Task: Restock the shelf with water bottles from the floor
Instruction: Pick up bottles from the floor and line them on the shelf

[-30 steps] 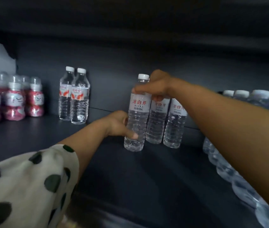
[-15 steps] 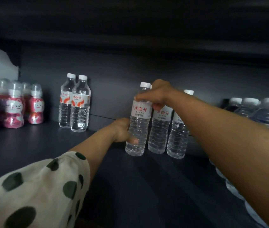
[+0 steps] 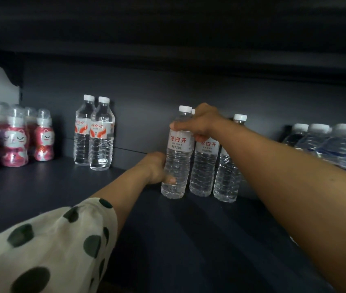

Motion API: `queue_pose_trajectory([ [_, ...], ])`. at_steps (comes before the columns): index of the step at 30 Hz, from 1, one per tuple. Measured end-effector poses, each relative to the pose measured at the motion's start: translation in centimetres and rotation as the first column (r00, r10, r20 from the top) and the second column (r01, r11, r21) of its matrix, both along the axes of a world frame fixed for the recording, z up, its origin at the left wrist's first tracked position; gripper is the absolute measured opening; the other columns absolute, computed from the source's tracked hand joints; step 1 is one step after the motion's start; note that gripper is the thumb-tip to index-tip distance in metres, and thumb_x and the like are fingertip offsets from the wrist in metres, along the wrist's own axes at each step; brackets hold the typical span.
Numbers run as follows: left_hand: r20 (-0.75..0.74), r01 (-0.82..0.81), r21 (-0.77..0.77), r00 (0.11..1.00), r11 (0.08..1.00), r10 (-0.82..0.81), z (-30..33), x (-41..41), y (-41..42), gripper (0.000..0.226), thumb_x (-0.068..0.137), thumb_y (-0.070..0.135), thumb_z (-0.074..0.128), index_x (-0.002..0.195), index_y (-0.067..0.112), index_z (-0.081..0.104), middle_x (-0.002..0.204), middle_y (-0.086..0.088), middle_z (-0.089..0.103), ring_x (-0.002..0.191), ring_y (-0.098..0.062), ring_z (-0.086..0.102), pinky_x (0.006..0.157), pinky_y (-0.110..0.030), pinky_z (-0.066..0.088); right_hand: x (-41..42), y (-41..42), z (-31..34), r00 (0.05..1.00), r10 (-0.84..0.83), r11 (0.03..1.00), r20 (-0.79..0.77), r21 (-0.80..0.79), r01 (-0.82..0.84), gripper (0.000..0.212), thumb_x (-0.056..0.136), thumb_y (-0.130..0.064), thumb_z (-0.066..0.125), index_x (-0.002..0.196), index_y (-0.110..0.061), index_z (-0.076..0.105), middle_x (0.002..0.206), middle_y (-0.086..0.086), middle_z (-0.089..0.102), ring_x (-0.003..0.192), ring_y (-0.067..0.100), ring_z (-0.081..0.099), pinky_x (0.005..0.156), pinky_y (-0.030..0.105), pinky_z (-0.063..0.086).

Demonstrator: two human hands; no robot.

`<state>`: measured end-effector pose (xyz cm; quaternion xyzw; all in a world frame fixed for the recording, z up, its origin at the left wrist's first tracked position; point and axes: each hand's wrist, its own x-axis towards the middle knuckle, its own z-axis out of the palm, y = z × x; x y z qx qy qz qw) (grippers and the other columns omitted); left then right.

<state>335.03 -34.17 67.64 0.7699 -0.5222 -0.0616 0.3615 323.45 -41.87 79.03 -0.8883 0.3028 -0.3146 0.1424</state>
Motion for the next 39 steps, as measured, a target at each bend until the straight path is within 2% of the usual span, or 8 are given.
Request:
queue_pose_trajectory([
  [6,0.081,-0.042,0.021,0.996,0.999,0.04,1.0,-0.9,2.0,0.054,0.071,0.027,0.083,0.118,0.013,0.061,0.112,-0.004,0.067,0.103,-0.02,0.062,0.095,-0.034,0.049,-0.9,1.3,-0.1,1.0,-0.01,1.0,-0.014,0.008,0.01,0.059,0.067,-0.057,0.078,0.098,-0.009,0.061,0.088,0.005,0.064,0.063,0.015,0.064,0.047,0.022,0.047],
  [11,0.137,-0.026,-0.016,0.99,1.0,0.028,2.2,-2.9,6.7,0.058,0.072,0.025,0.082,0.122,0.009,0.057,0.116,-0.006,0.064,0.107,-0.022,0.061,0.097,-0.036,0.048,-4.2,5.2,-0.5,0.985,-0.108,0.991,-0.131,-0.092,0.097,0.032,0.078,-0.041,0.075,0.074,-0.014,0.058,0.07,0.002,0.06,0.058,0.017,0.059,0.05,0.024,0.046],
  [15,0.21,0.037,-0.016,0.977,0.999,-0.033,2.2,-5.8,13.3,0.049,0.076,0.017,0.078,0.119,0.004,0.059,0.114,-0.01,0.064,0.104,-0.025,0.061,0.094,-0.036,0.05,-8.3,11.6,-3.5,0.925,-0.239,0.948,-0.294,-0.275,0.158,0.018,0.08,-0.03,0.07,0.085,-0.016,0.062,0.085,0.003,0.059,0.081,0.019,0.055,0.066,0.024,0.04],
  [19,0.281,0.158,-0.006,0.948,0.987,-0.15,1.2,-8.6,19.8,0.04,0.075,0.015,0.079,0.111,0.005,0.064,0.107,-0.009,0.065,0.099,-0.024,0.062,0.09,-0.036,0.052,-12.1,19.3,-7.6,0.895,-0.278,0.929,-0.348,-0.336,0.158,0.023,0.079,-0.027,0.067,0.095,-0.011,0.065,0.099,0.012,0.066,0.098,0.028,0.062,0.081,0.031,0.05],
  [23,0.305,0.256,0.049,0.917,0.965,-0.258,-1.5,-11.8,25.7,0.026,0.076,0.011,0.076,0.097,0.016,0.061,0.104,-0.004,0.063,0.097,-0.022,0.062,0.087,-0.031,0.052,-15.9,26.3,-13.1,0.871,-0.31,0.933,-0.38,-0.299,0.202,0.02,0.078,-0.033,0.064,0.089,-0.019,0.055,0.102,0.016,0.064,0.099,0.036,0.06,0.077,0.033,0.046],
  [30,0.365,0.338,0.338,0.813,0.879,-0.453,-16.5,-16.5,31.5,0.026,0.074,0.013,0.07,0.099,0.009,0.068,0.101,-0.013,0.068,0.097,-0.032,0.064,0.081,-0.038,0.053,-21.5,33.9,-29.3,0.815,-0.238,0.971,-0.529,-0.131,0.198,0.032,0.078,-0.023,0.063,0.107,-0.01,0.056,0.106,0.018,0.062,0.099,0.037,0.059,0.073,0.036,0.048],
  [35,0.133,0.42,0.616,0.779,0.666,-0.613,-32.5,-19.3,32.9,0.014,0.08,0.012,0.067,0.092,0.01,0.059,0.091,-0.006,0.057,0.085,-0.026,0.057,0.064,-0.034,0.044,-23.2,36.3,-45.0,0.715,-0.062,0.962,-0.696,0.148,0.228,0.033,0.087,-0.019,0.059,0.116,-0.008,0.048,0.116,0.013,0.054,0.103,0.034,0.055,0.068,0.035,0.041],
  [39,0.019,0.444,0.709,0.764,0.547,-0.644,-47.0,-21.1,33.1,0.014,0.079,0.011,0.065,0.088,0.013,0.055,0.099,-0.009,0.059,0.092,-0.029,0.059,0.073,-0.037,0.05,-24.2,37.1,-59.4,0.681,0.031,0.898,-0.732,0.32,0.303,0.046,0.089,-0.016,0.054,0.132,-0.008,0.04,0.126,0.016,0.05,0.11,0.036,0.054,0.071,0.036,0.041],
])
